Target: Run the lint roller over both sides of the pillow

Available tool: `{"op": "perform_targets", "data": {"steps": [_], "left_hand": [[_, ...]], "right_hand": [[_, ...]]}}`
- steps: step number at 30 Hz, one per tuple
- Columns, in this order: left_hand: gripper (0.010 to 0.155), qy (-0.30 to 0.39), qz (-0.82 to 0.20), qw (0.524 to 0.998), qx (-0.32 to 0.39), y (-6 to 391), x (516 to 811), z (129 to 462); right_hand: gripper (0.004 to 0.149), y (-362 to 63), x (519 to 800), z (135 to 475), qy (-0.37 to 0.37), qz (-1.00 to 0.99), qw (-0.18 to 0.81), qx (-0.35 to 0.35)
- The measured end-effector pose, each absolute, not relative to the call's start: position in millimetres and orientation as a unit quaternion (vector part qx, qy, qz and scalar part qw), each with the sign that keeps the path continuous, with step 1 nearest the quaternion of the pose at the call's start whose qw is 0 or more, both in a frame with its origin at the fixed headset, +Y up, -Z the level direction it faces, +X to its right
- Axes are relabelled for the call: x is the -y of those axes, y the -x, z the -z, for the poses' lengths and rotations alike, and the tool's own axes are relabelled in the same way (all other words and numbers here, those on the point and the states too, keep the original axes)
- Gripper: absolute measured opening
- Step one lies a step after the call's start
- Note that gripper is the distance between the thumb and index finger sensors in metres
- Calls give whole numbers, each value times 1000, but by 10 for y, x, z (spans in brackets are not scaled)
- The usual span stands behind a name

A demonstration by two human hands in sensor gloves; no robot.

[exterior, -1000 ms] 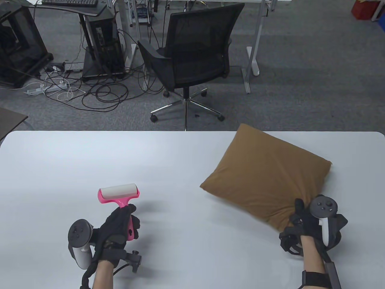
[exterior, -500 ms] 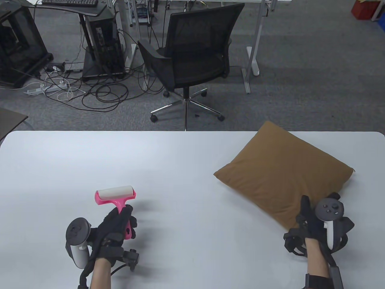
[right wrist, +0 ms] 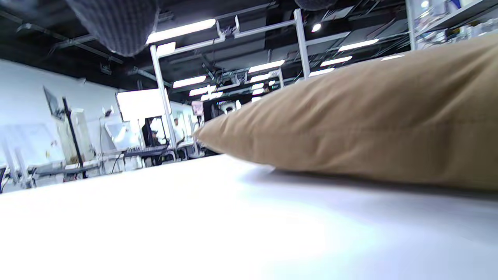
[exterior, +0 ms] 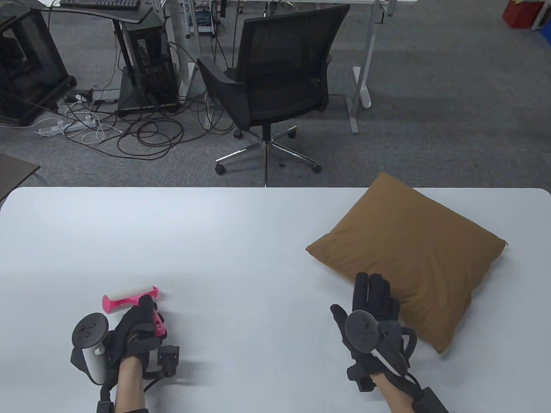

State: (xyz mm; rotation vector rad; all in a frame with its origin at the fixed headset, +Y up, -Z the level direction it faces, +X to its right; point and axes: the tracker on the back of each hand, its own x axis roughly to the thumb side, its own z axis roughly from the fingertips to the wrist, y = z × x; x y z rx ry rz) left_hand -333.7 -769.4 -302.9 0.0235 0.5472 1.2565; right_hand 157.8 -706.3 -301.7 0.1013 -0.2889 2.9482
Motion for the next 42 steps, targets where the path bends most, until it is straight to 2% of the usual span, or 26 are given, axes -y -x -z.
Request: {"op": "perform_targets", "data": {"steps": [5,10,12,18,27,30,32,34,36,39,42], "left_hand": [[75,1,-531,804,-266,3354,7673,3030],[72,103,-496,817,-277,3322,7739,3042],[70,126,-447,842,-276,3296,7730,3056],[64,108,-331,892,-289,3260,7646,3079],[61,92,-293,908,-285,3208,7576,3068],[60,66,-280,926,-244,3065,7387,3049],[60,10,-259,944,-206,2921,7242,3021],[63,-95,-216,961,-143,2670,7091,2968],[66,-136,-204,964,-105,2445,7029,2932],[74,-130,-209,969,-31,2088,7036,2918],[82,-88,-206,974,45,1816,7133,2950]], "right_hand": [[83,-1534,7183,3023,-37,-994,93,54],[83,-1527,7207,3025,-35,-994,104,30],[83,-1523,7211,3021,-35,-993,108,21],[82,-1489,7218,3008,-43,-994,100,11],[82,-1446,7240,2994,-56,-994,99,6],[82,-1442,7247,2997,-60,-993,101,10],[80,-1436,7254,2997,-64,-993,102,12],[78,-1418,7265,2992,-72,-992,102,14],[79,-1392,7281,2983,-78,-992,98,14],[78,-1334,7303,2973,-89,-992,86,18],[78,-1260,7304,2987,-98,-992,77,27]]}}
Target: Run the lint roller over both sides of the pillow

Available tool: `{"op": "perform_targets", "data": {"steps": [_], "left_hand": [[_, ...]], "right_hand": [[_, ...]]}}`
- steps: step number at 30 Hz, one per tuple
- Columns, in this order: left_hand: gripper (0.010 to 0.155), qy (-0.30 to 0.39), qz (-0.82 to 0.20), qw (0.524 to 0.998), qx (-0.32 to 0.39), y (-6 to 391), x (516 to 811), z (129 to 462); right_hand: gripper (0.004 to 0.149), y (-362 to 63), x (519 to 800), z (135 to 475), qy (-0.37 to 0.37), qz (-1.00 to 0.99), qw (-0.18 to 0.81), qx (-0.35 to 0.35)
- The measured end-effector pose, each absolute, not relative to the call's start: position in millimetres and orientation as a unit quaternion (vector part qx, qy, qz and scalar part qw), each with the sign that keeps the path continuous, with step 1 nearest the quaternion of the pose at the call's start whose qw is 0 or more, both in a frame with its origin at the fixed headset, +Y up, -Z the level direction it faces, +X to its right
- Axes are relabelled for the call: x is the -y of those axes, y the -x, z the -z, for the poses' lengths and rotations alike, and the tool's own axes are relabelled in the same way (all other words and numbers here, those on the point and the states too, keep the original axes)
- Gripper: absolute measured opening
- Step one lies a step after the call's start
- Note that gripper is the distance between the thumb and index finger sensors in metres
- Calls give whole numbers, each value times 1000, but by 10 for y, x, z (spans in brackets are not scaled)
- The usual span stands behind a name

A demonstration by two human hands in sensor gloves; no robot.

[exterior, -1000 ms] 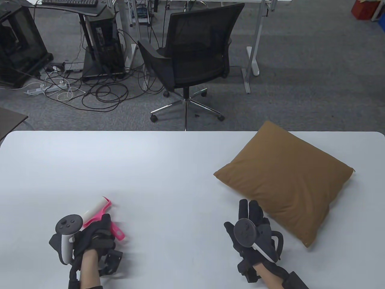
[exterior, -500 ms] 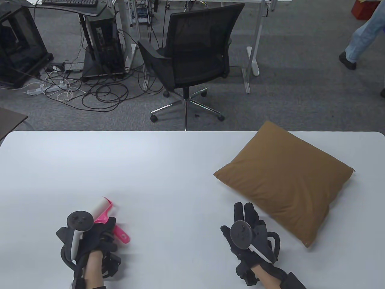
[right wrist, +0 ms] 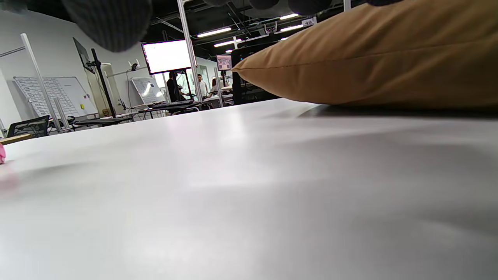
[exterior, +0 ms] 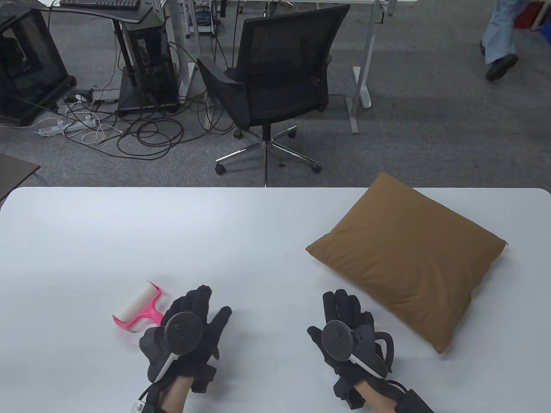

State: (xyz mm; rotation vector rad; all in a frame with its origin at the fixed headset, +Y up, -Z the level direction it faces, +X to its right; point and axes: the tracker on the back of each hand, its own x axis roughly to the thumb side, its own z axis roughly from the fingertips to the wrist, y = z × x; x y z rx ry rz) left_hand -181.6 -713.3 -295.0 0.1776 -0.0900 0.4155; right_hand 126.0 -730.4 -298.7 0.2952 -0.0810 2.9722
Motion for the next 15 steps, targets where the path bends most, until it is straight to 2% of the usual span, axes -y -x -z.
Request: {"op": "perform_targets", "data": {"steps": [3,6,9,11,15], "left_hand": [[85,-42,-197,975,92,1610,7271,2988],[86,9,-164,981,104,1452,7395,3024],[89,22,-133,984,119,1373,7479,3061],[92,60,-129,981,130,1331,7546,3072],[92,66,-117,982,130,1308,7594,3081]], "right_hand": [[77,-1190,7317,3010,-108,-992,64,29],[77,-1149,7353,3020,-114,-992,55,18],[77,-1132,7407,3025,-121,-992,45,4],[78,-1130,7438,3025,-123,-992,38,-12],[78,-1138,7487,3017,-125,-991,29,-32]]}}
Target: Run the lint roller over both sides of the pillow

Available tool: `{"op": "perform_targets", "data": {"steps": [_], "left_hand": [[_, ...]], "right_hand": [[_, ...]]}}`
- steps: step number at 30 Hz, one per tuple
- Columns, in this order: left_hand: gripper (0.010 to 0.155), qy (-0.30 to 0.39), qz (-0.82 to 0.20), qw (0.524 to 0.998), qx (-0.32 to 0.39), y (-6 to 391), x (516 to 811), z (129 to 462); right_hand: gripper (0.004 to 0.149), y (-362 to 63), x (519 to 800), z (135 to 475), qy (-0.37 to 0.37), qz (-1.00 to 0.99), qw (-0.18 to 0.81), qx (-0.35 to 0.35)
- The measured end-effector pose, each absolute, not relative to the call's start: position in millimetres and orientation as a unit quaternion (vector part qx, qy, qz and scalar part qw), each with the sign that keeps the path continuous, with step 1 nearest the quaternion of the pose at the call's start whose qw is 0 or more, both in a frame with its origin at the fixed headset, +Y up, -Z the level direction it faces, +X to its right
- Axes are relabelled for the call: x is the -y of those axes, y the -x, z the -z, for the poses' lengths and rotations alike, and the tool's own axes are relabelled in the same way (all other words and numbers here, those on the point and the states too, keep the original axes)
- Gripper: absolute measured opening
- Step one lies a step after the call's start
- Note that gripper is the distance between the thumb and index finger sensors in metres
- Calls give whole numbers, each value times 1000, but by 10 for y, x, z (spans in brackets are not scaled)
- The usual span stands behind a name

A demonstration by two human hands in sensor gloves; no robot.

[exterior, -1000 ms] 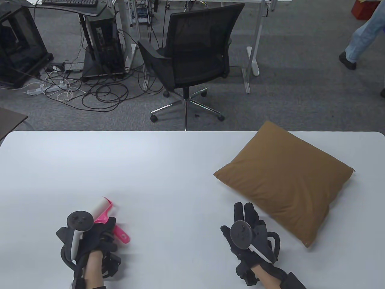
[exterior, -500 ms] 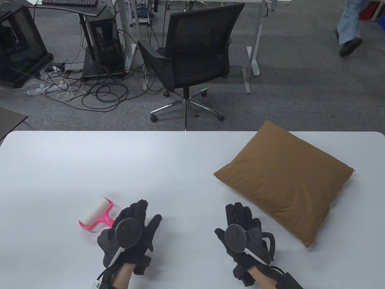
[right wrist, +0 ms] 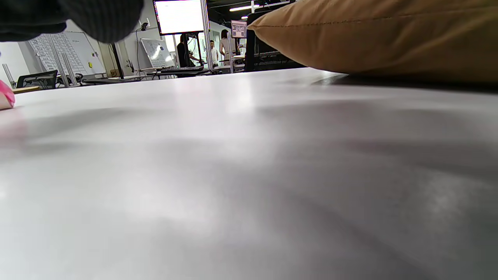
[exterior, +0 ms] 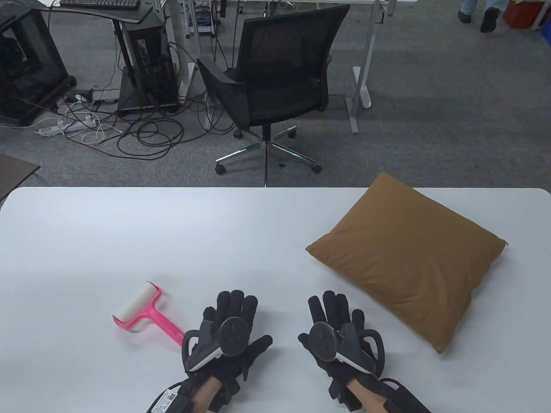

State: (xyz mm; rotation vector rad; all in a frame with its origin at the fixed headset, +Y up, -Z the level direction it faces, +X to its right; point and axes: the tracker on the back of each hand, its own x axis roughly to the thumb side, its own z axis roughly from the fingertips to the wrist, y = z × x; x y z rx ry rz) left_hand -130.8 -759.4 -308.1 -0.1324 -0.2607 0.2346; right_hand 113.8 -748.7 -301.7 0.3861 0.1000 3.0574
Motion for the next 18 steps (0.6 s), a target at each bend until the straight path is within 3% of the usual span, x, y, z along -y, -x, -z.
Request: {"op": "perform_targets", "data": {"steps": [18], "left_hand": [[92,41,-154,981,115,1453,7569,3090]], "right_hand": [[77,-1075,7531,2958,-140,-989,19,-47]]}}
